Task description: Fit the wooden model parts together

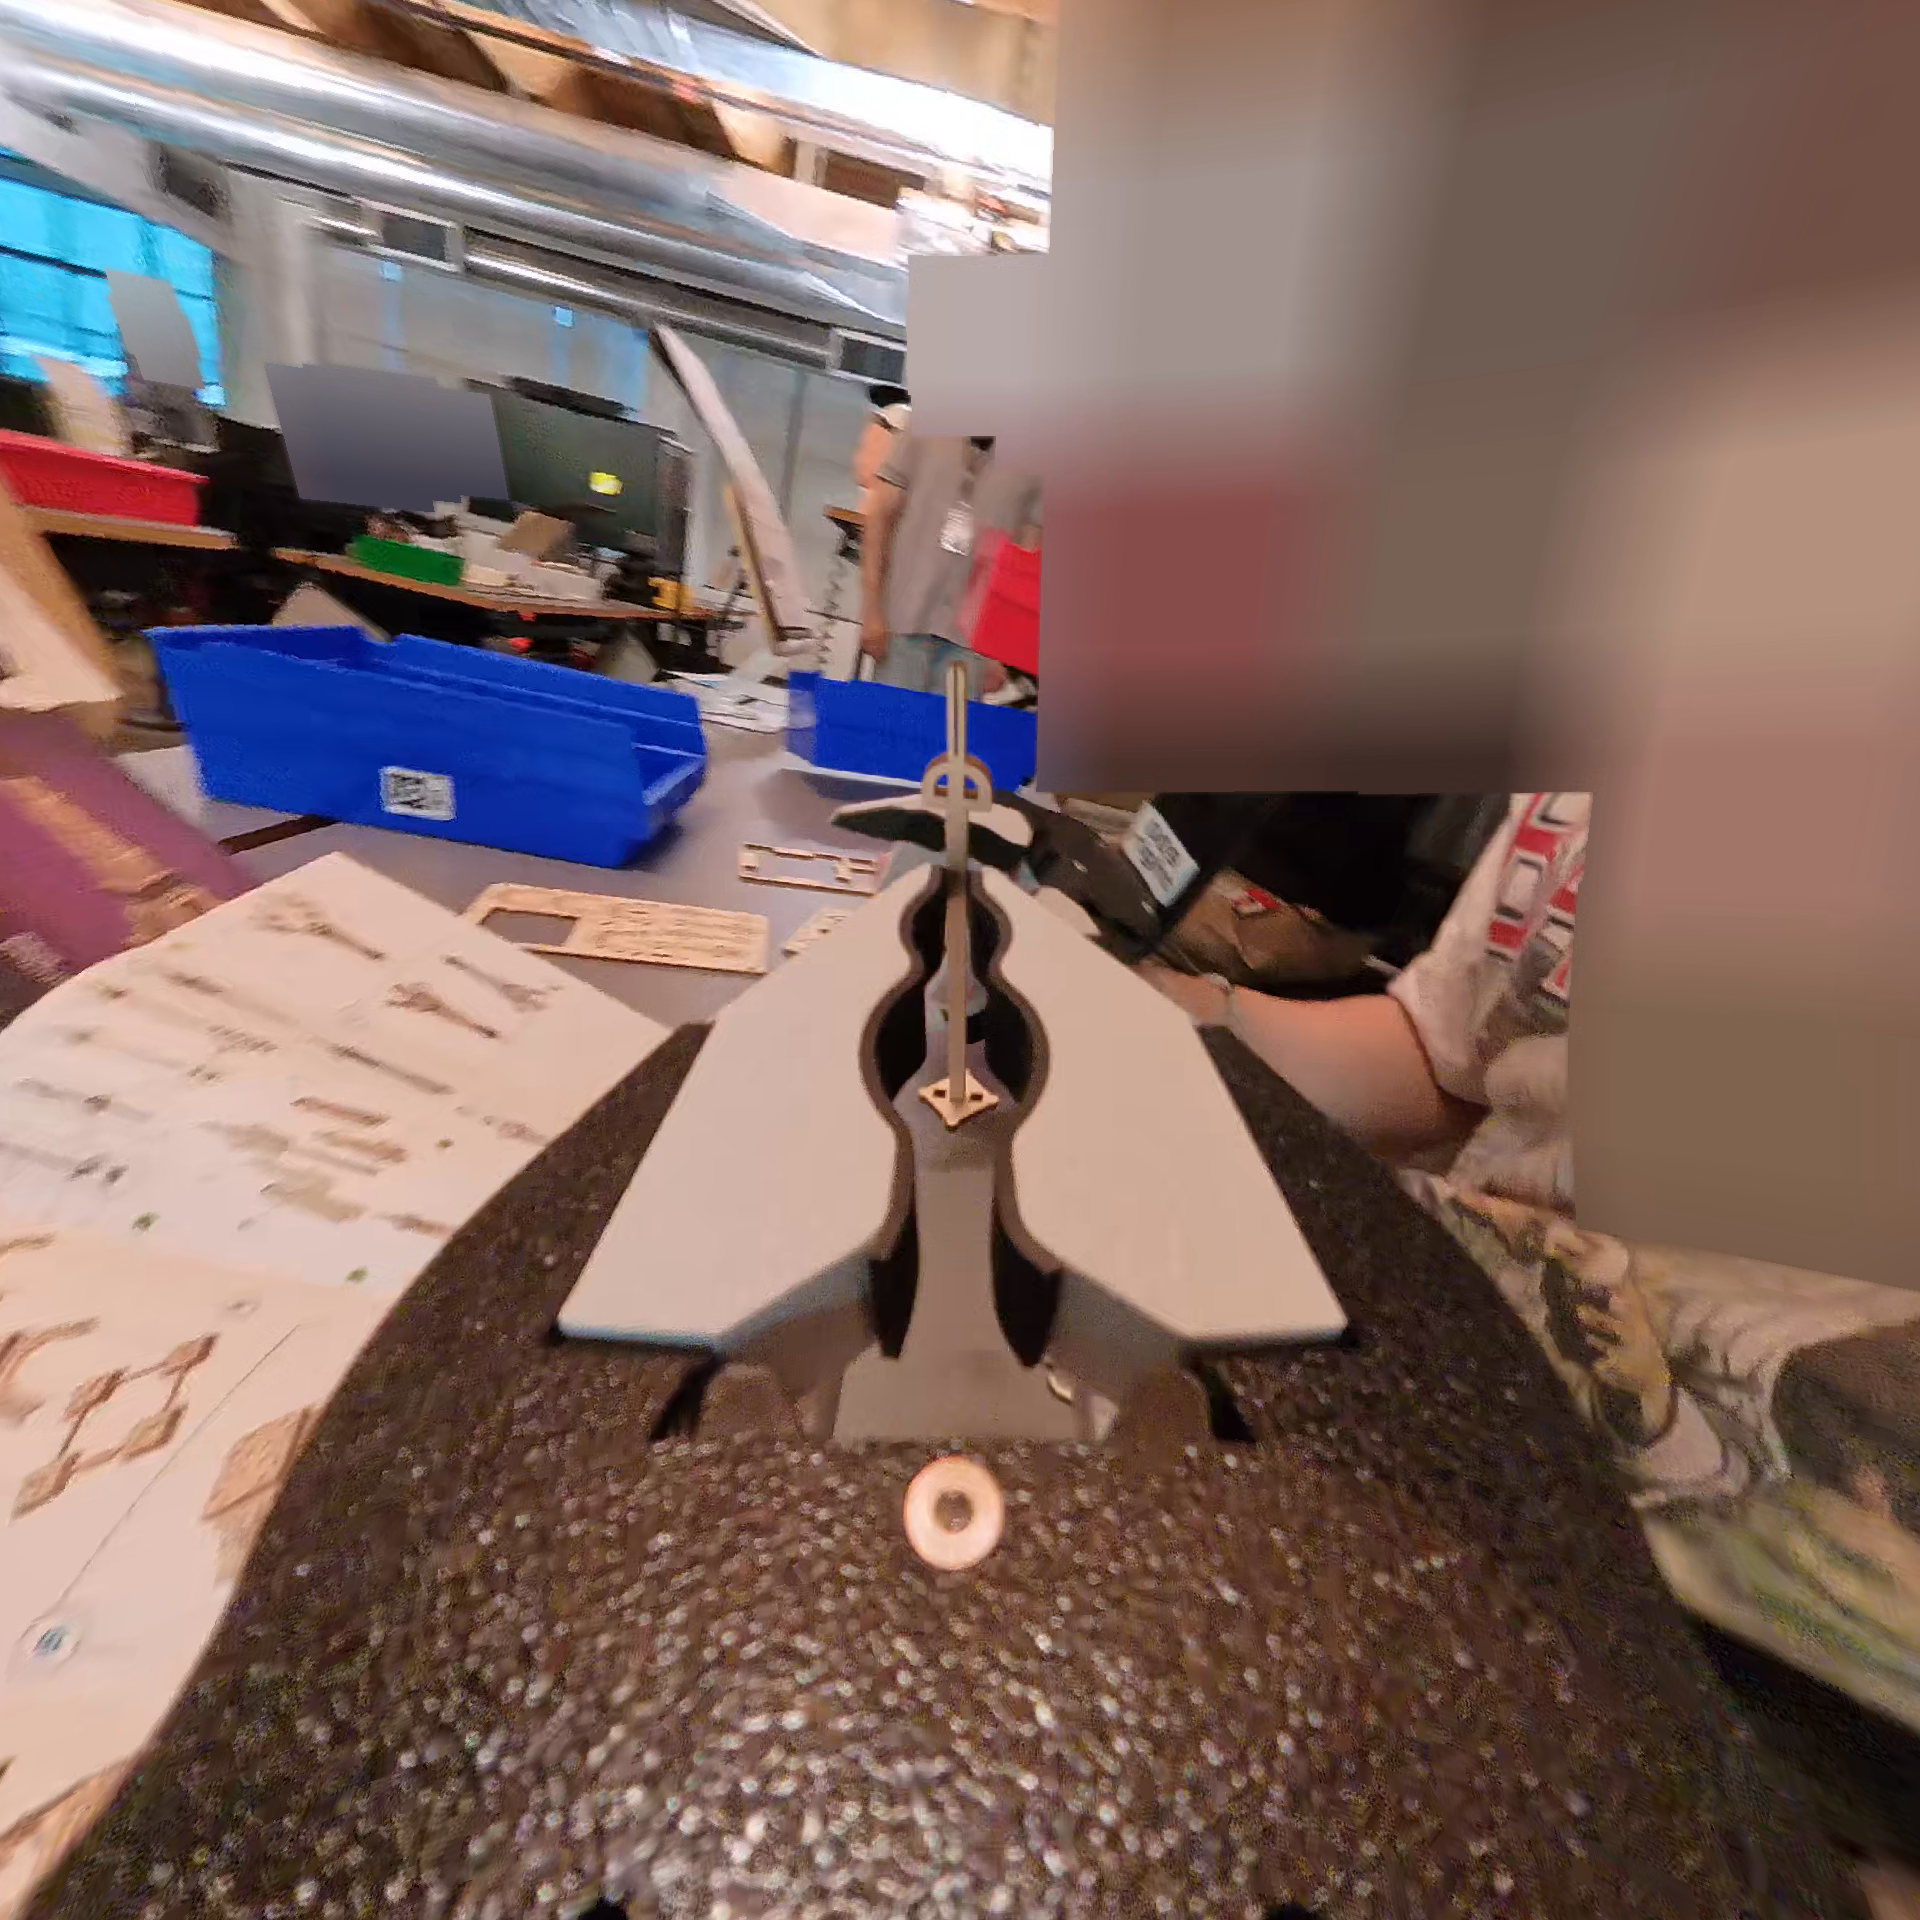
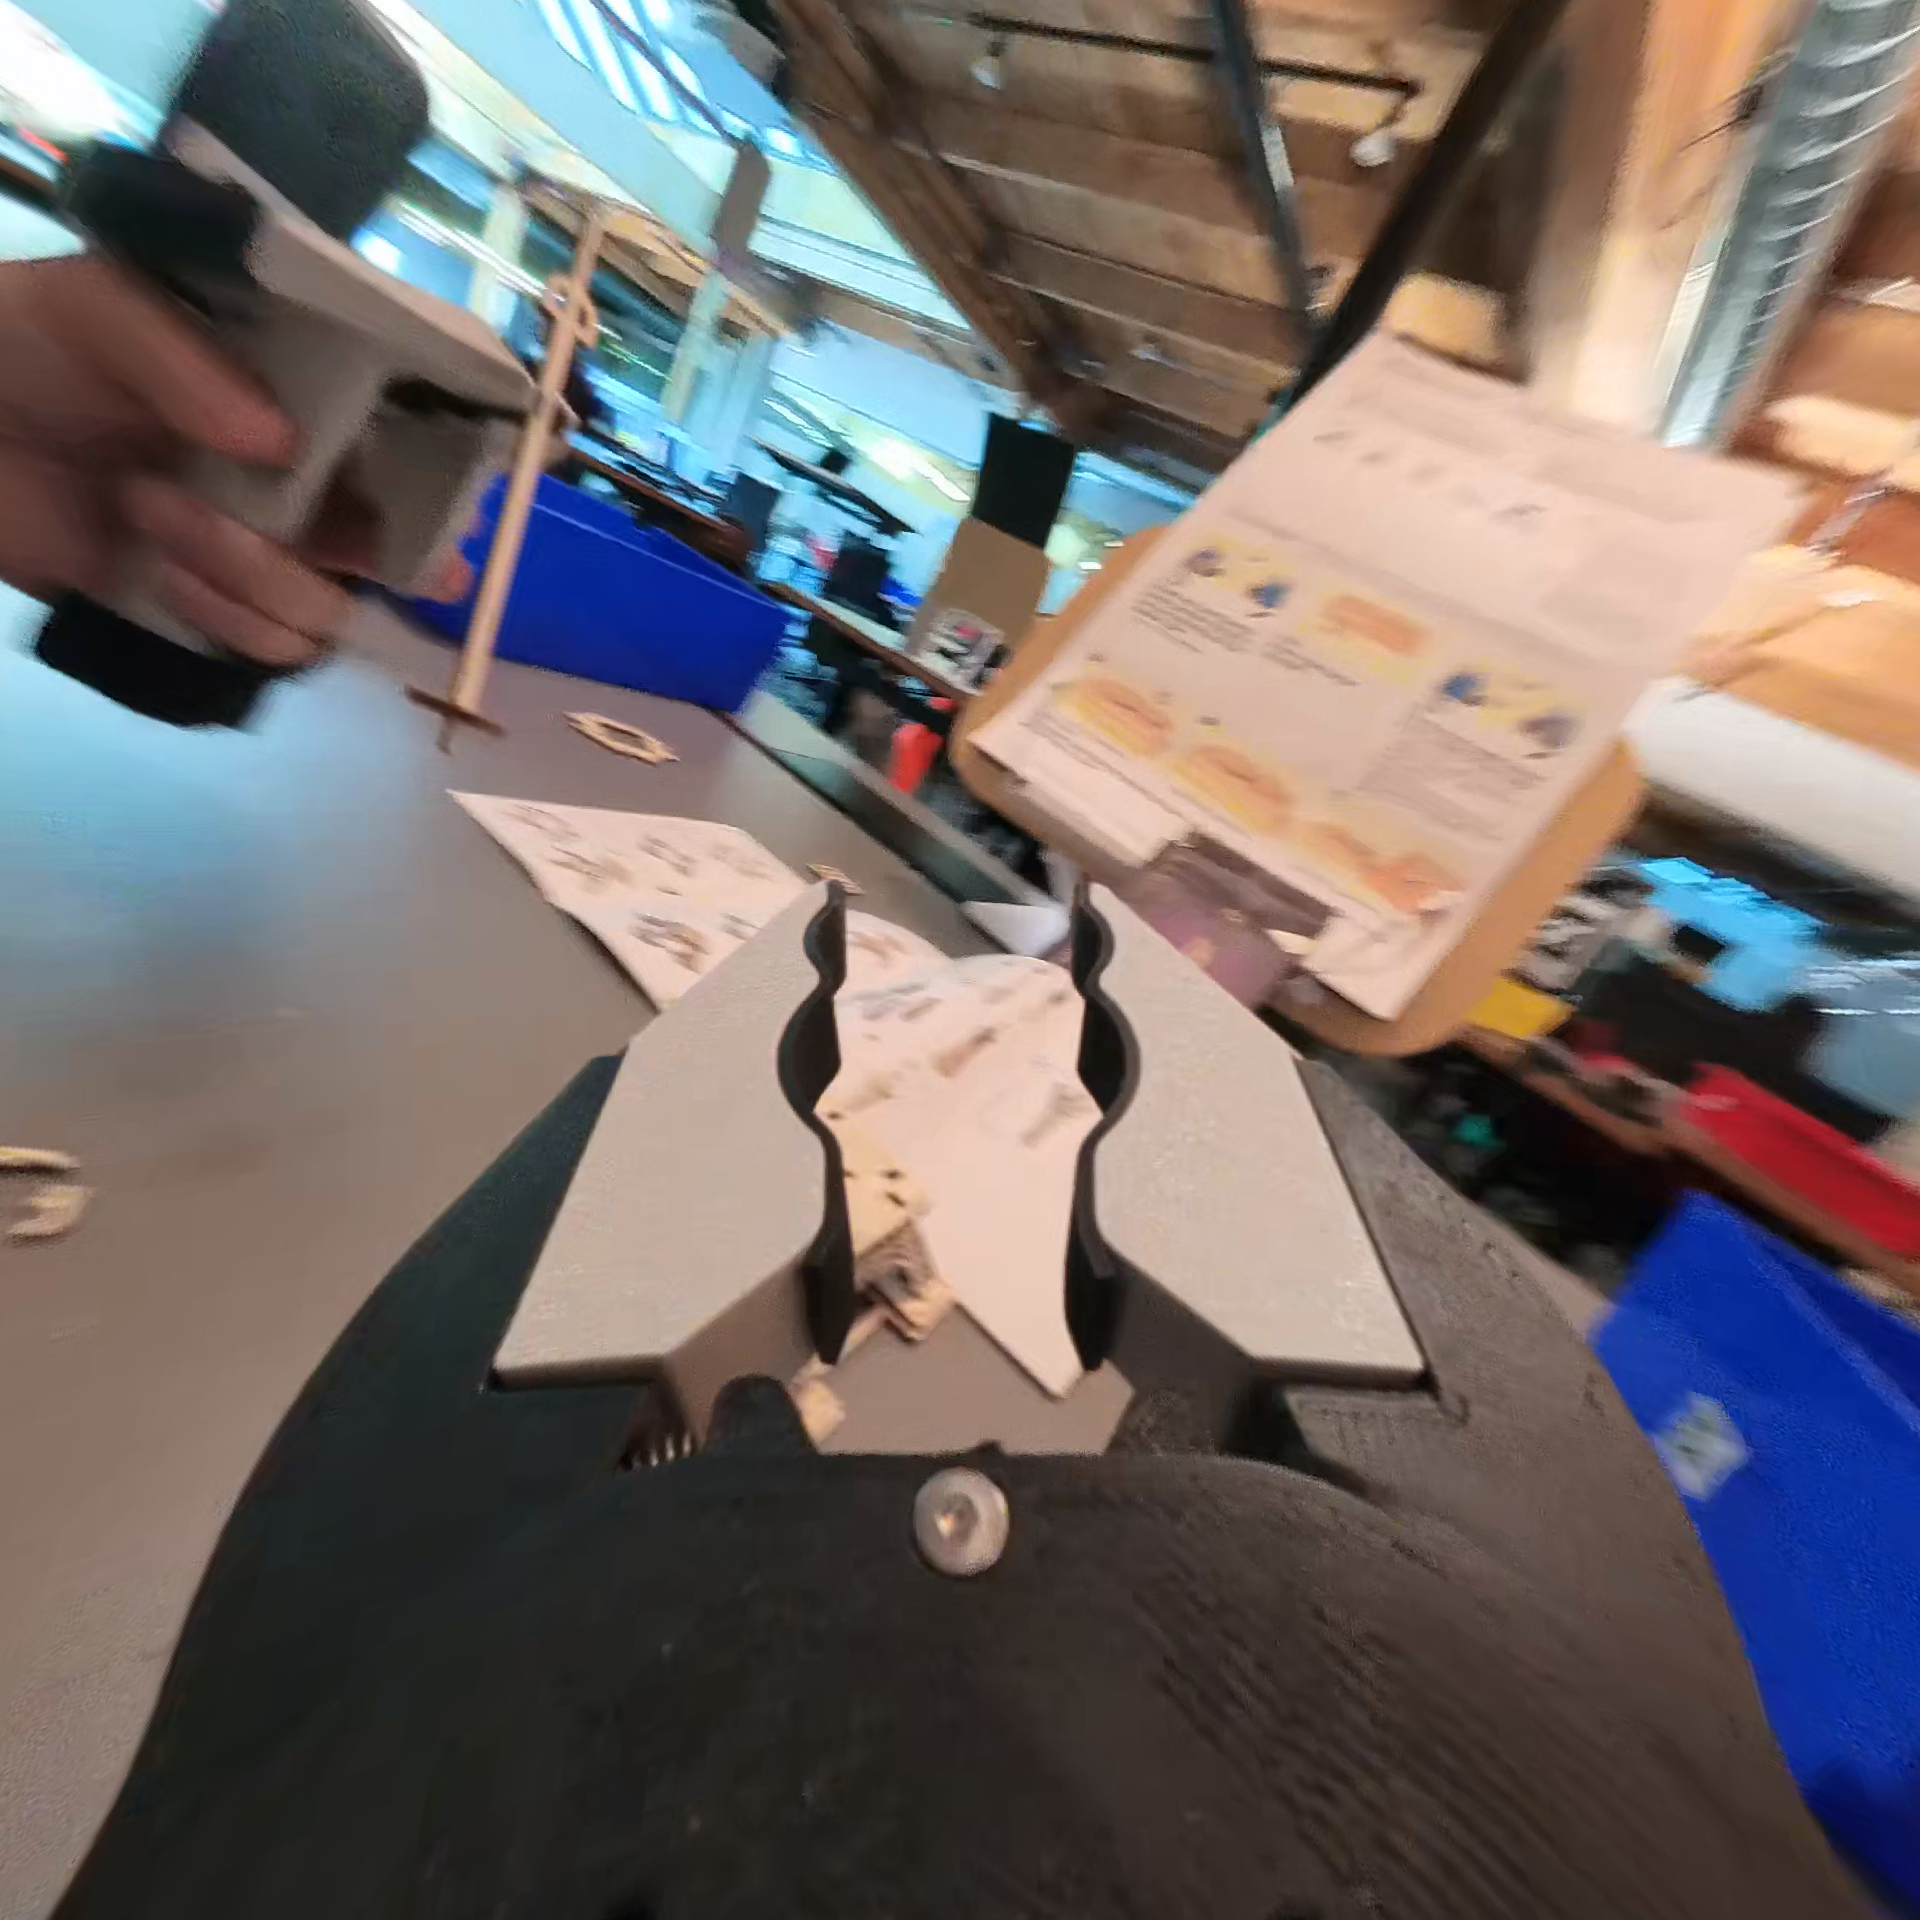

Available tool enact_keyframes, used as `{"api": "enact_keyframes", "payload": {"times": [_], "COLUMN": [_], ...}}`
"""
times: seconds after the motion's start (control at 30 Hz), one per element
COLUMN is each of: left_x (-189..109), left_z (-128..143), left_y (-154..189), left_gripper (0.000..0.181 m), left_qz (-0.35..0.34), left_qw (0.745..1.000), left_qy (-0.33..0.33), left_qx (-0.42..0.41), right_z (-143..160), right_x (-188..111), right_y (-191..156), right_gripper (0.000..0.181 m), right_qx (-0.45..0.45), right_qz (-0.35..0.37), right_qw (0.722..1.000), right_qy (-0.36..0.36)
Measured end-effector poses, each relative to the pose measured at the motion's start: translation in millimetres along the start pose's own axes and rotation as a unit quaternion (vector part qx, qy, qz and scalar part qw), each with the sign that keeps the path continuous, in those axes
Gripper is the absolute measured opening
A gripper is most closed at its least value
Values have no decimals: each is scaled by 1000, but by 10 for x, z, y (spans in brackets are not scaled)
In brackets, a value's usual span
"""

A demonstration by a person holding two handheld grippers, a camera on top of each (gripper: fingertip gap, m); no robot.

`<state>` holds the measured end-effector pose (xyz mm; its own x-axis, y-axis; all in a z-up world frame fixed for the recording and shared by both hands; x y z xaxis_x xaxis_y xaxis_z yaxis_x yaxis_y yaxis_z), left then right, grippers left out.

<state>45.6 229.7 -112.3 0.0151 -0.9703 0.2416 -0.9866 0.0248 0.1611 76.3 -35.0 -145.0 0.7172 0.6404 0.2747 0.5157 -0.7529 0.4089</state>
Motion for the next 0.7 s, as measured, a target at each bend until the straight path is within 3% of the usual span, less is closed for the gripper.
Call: {"api": "enact_keyframes", "payload": {"times": [0.1,0.17,0.27,0.47,0.6,0.7], "left_x": [90,140,201,298,378,406], "left_z": [-33,-52,-73,-39,52,95], "left_y": [138,246,399,609,688,700], "left_gripper": [1,1,1,1,1,1], "left_qz": [56,105,172,279,313,315], "left_qw": [998,993,982,958,947,946], "left_qy": [-26,-34,-32,-17,-44,-64], "left_qx": [30,48,72,58,49,47], "right_z": [-111,-183,-348,-549,-576,-539], "right_x": [-28,-85,-205,-406,-454,-451], "right_y": [-57,-153,-338,-616,-716,-770], "right_gripper": [31,30,29,30,30,36], "right_qx": [86,158,241,329,364,364], "right_qz": [-88,-174,-236,-339,-396,-417], "right_qw": [991,969,938,874,834,824], "right_qy": [-42,-75,-86,-116,-123,-123]}}
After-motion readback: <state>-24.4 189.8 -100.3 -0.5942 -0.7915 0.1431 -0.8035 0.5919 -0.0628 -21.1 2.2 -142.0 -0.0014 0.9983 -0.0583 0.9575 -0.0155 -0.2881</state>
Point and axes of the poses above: each gripper's, where its closed fingertips meet, x out along the fingers, z out of its underside, y = z × x across the jaws, the point moved 9 cm from there along -x, back along the fingers, and after that the axes turned 15 degrees about z, right-handed, at the moved point
